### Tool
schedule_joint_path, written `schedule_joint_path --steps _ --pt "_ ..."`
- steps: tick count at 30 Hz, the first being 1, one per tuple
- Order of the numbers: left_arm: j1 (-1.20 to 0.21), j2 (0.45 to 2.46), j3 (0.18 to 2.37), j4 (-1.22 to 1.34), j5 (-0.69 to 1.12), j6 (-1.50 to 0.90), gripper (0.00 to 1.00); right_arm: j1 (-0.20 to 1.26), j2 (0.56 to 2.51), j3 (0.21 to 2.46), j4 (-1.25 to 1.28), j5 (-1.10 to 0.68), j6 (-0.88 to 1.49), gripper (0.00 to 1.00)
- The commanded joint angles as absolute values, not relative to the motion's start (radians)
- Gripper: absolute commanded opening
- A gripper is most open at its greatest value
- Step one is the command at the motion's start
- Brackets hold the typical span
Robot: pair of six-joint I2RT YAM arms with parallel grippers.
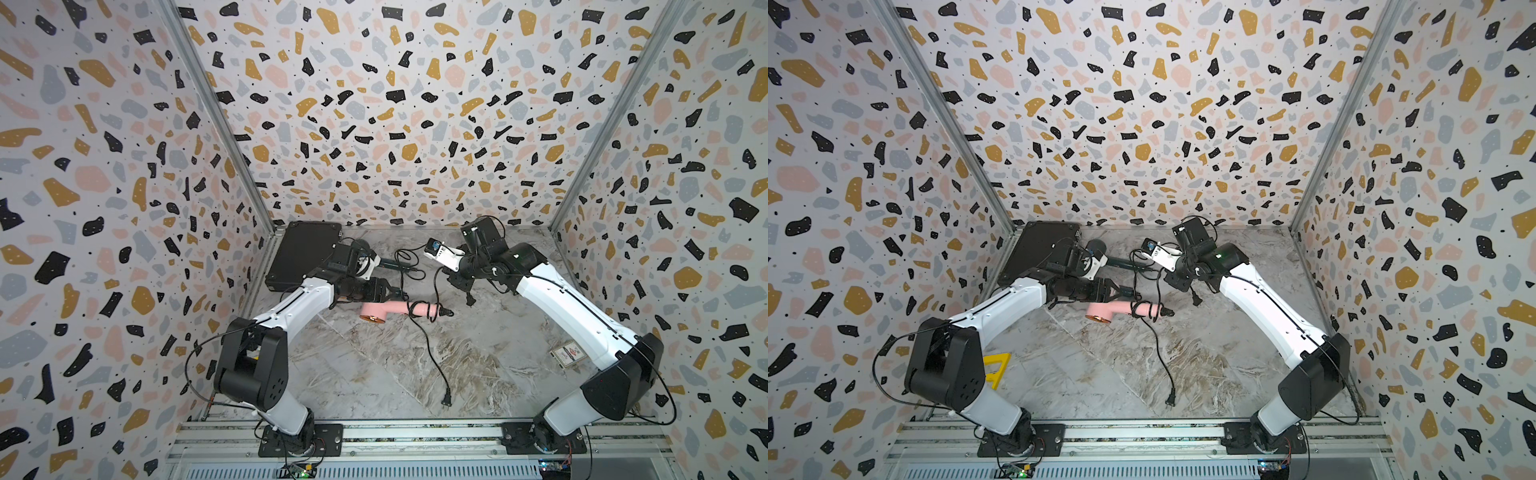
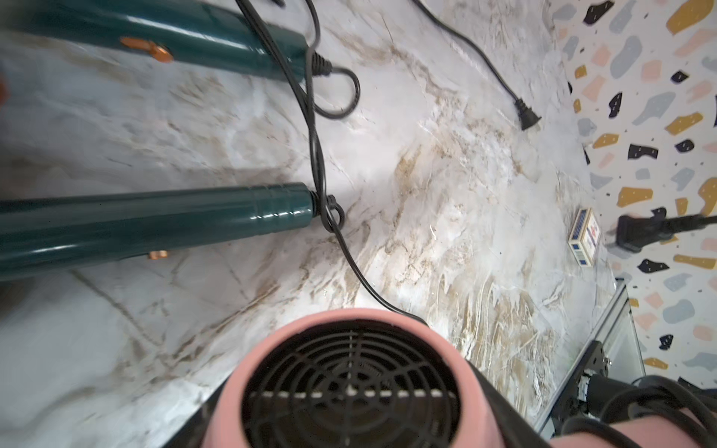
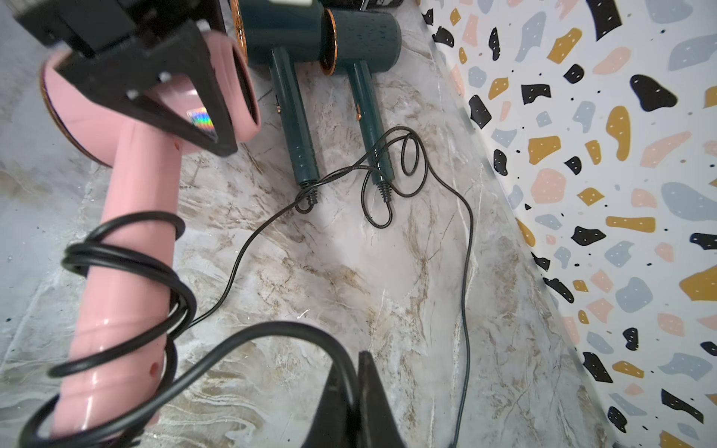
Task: Wrap the cord around the hair dryer
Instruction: Wrap the power cord around the hair dryer.
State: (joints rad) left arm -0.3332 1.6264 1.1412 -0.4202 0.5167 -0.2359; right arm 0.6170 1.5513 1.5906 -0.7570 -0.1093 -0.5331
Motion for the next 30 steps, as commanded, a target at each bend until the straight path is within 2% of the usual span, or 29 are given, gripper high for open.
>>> schedule_joint_path --steps 1,9,13,21,26,30 --pt "-0.34 1.628 1.178 -0.405 0.576 -0.248 0.0 0.662 1.533 1.605 -0.763 -0.115 -0.542 0.0" --pt "-0.337 1.694 1.22 -0.435 0.583 -0.269 0.0 0.842 1.508 1.699 -0.925 -0.221 -0.589 0.0" --pt "-0.336 1.725 1.256 -0.462 0.58 -0.278 0.0 0.884 1.499 1.718 -0.966 -0.24 -0.605 0.0" --pt "-0.387 1.687 1.255 -0.569 0.548 -0.125 0.0 0.851 1.592 1.779 -0.946 -0.073 -0.664 0.0" --pt "-0.435 1.631 1.23 -0.639 0.549 -0.02 0.0 0.801 1.669 1.854 -0.919 -0.103 -0.645 0.0" --pt "-0.476 1.553 1.183 -0.612 0.642 0.026 0.0 0.731 1.741 1.889 -0.878 -0.151 -0.594 0.0"
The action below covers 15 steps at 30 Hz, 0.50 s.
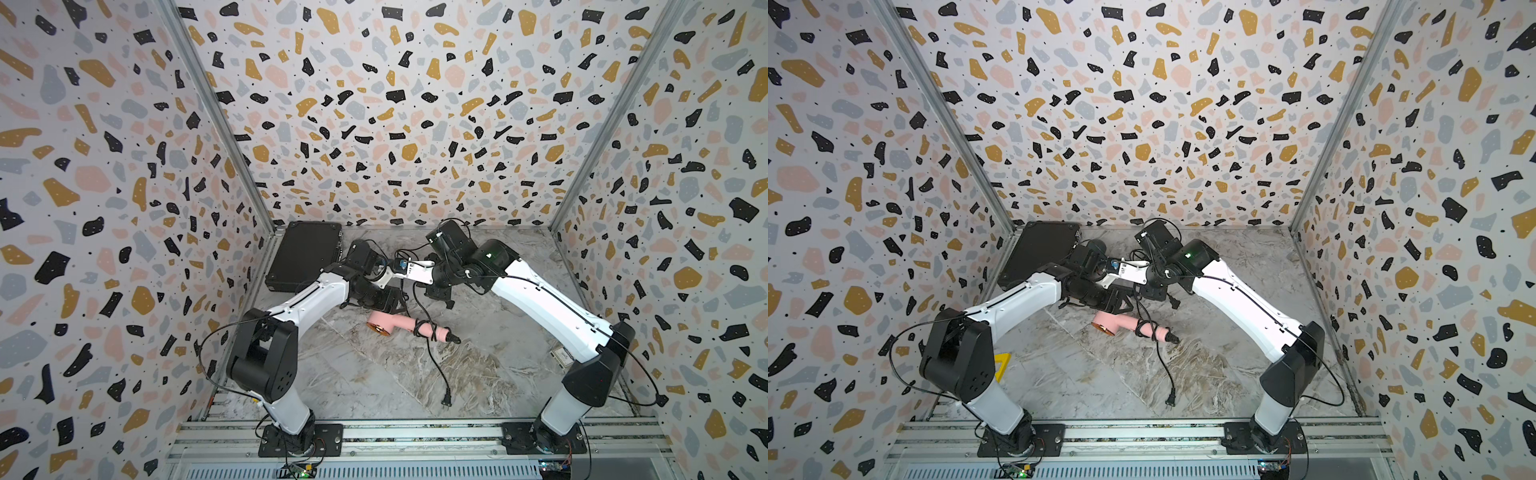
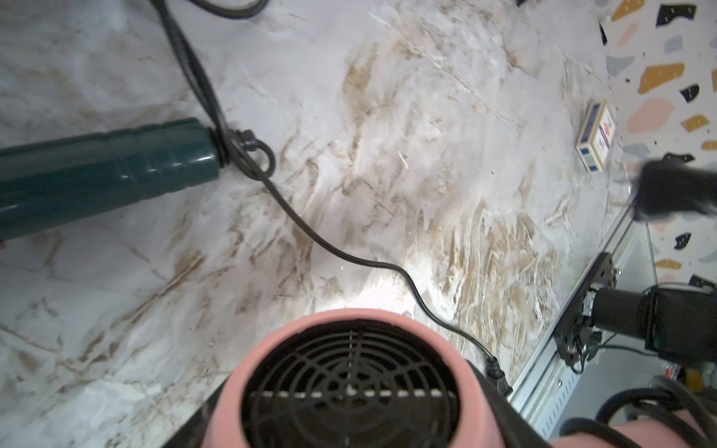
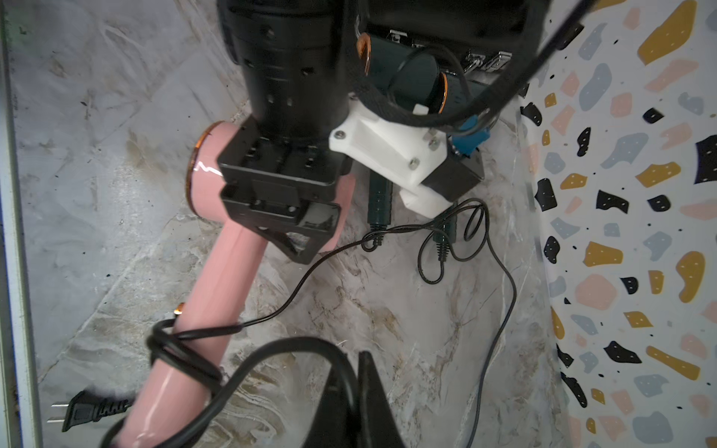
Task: Wrap the cord around the hair dryer
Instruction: Wrap the power cord around the hair dryer.
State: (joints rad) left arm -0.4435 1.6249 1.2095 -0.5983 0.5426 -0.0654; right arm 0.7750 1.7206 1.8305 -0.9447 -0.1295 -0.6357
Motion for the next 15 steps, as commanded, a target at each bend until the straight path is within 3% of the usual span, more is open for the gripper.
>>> schedule_joint_path --steps 1,8,15 --pt "-0.477 1.533 1.169 -0.59 0.68 0.016 0.0 0.715 1.761 1.895 -0.875 -0.162 -0.582 0.0" --pt "-0.457 1.43 1.094 -0.408 0.814 -0.135 0.0 0.57 1.816 1.785 -0.742 -0.317 -0.437 0.0" --pt "-0.346 1.414 1.037 -0.204 0.766 -0.413 0.0 0.508 1.71 1.474 -0.517 -0.368 -0.304 0.0"
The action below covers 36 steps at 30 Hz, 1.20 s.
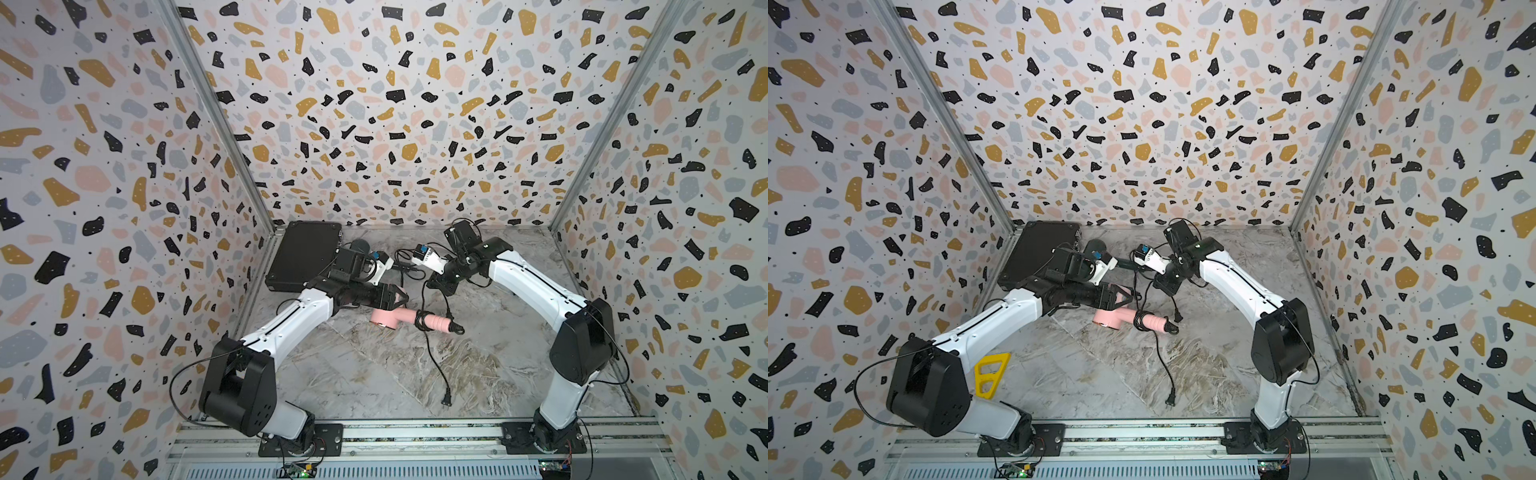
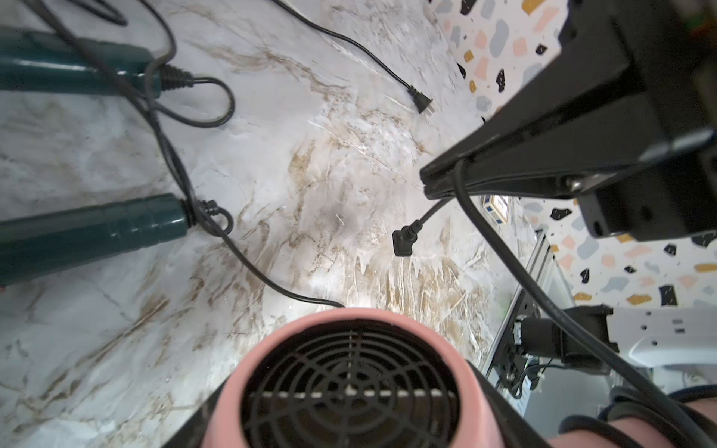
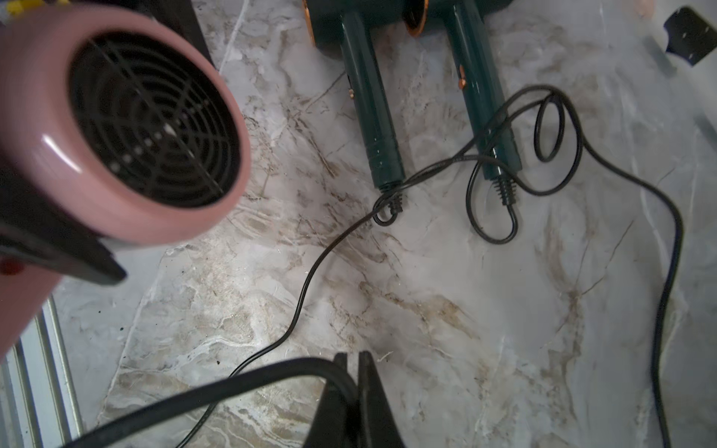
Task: Wrap the cord around the hair dryer
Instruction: Wrap the power cord around the hair dryer.
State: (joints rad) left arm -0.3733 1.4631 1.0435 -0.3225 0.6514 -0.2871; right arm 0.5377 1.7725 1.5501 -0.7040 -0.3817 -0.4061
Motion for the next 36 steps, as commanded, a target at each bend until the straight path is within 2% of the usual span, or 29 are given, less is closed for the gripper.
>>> schedule_joint_path --steps 1,13,19,23,26,36 --pt "-0.334 1.411 1.029 -0.189 0.749 -0.444 0.0 0.503 1.697 1.435 -0.488 -0.374 -0.287 0.0" --pt "-0.228 1.388 0.938 -0.004 0.614 -0.712 0.0 0.477 1.584 1.127 -0.248 -0.363 -0.141 0.0" --pt "-0.215 1.365 0.9 -0.066 0.324 -0.759 0.0 0.493 1.504 1.004 -0.19 -0.369 -0.057 0.0" --pt "-0.214 1.371 0.884 -0.057 0.207 -0.797 0.0 0.528 1.46 0.967 -0.217 -0.397 -0.041 0.0" --pt "-0.216 1.401 0.881 -0.024 0.199 -0.844 0.0 0.57 1.447 0.964 -0.245 -0.417 -0.036 0.0" --pt "-0.269 1.451 0.942 -0.123 -0.074 -0.774 0.0 0.762 1.416 1.069 -0.453 -0.261 -0.133 0.0"
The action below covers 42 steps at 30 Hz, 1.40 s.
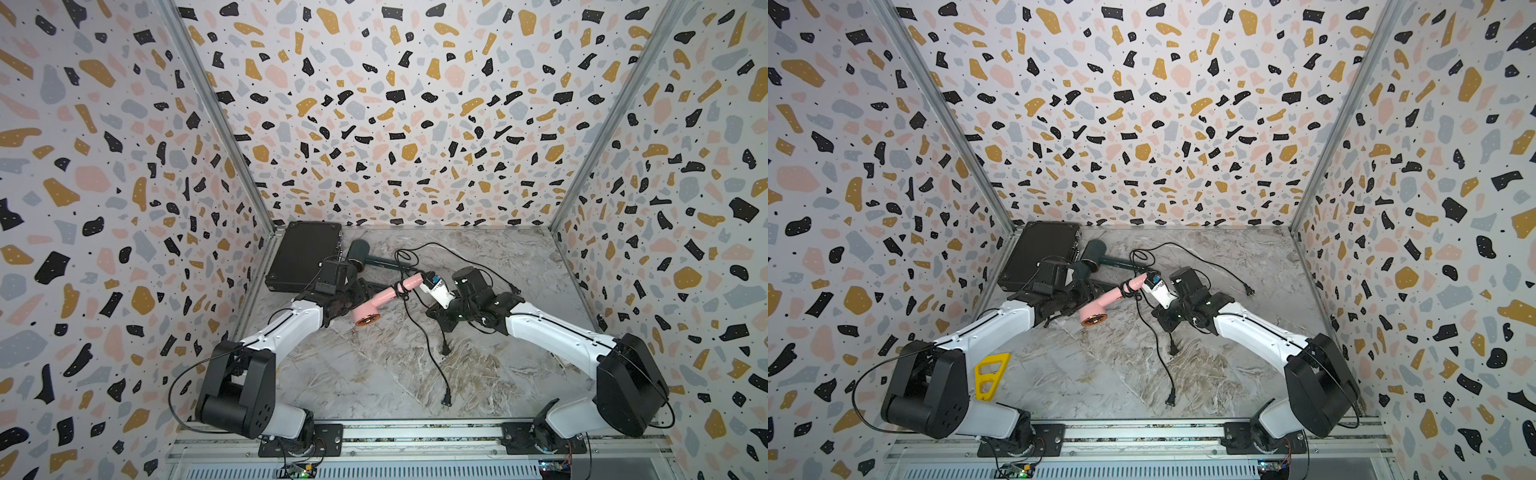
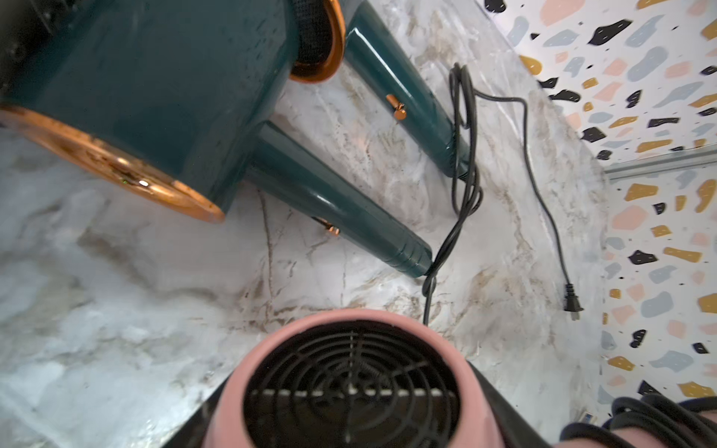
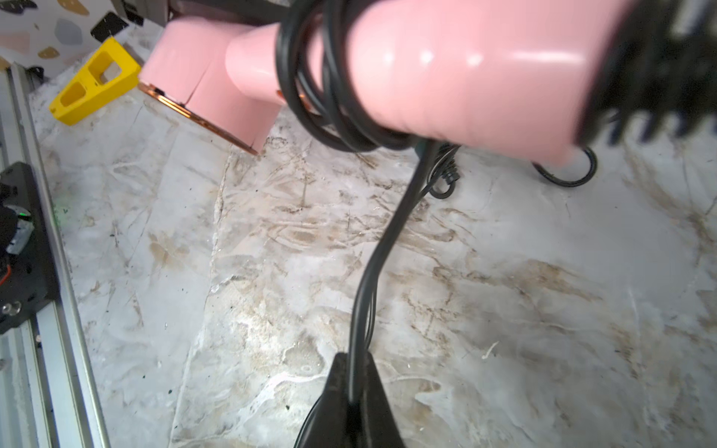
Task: Wrap the cord around the hair dryer
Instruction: Wrap the power cord around the hair dryer.
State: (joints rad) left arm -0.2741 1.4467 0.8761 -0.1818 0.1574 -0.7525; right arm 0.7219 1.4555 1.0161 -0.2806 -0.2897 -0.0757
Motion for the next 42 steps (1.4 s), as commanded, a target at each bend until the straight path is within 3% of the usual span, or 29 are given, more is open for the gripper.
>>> schedule_joint_path --steps 1,10,23,29,37,42 --pt "-0.287 1.457 0.961 -0.156 -0.116 -0.743 0.0 0.776 1.421 1.092 -0.479 -0.243 -0.149 0.0" --pt "-0.431 1.468 1.037 -0.338 -0.365 -0.476 0.0 0.798 1.513 1.348 -0.712 -0.133 -0.294 0.0" --pt "-0.537 1.384 1.075 -0.569 -0.37 -0.037 0.0 0.781 1.707 1.784 -1.138 -0.037 -0.515 0.0" --pt "-0.537 1.338 1.055 -0.615 -0.114 0.061 0.0 0.75 1.713 1.804 -1.142 -0.084 -0.659 0.0" --pt "-0.538 1.321 1.065 -0.614 0.358 0.053 0.0 0.675 1.669 1.757 -1.059 -0.397 -0.775 0.0" --pt "-0.534 1.264 1.069 -0.613 0.502 0.006 0.0 0.603 1.633 1.693 -1.046 -0.532 -0.779 0.03"
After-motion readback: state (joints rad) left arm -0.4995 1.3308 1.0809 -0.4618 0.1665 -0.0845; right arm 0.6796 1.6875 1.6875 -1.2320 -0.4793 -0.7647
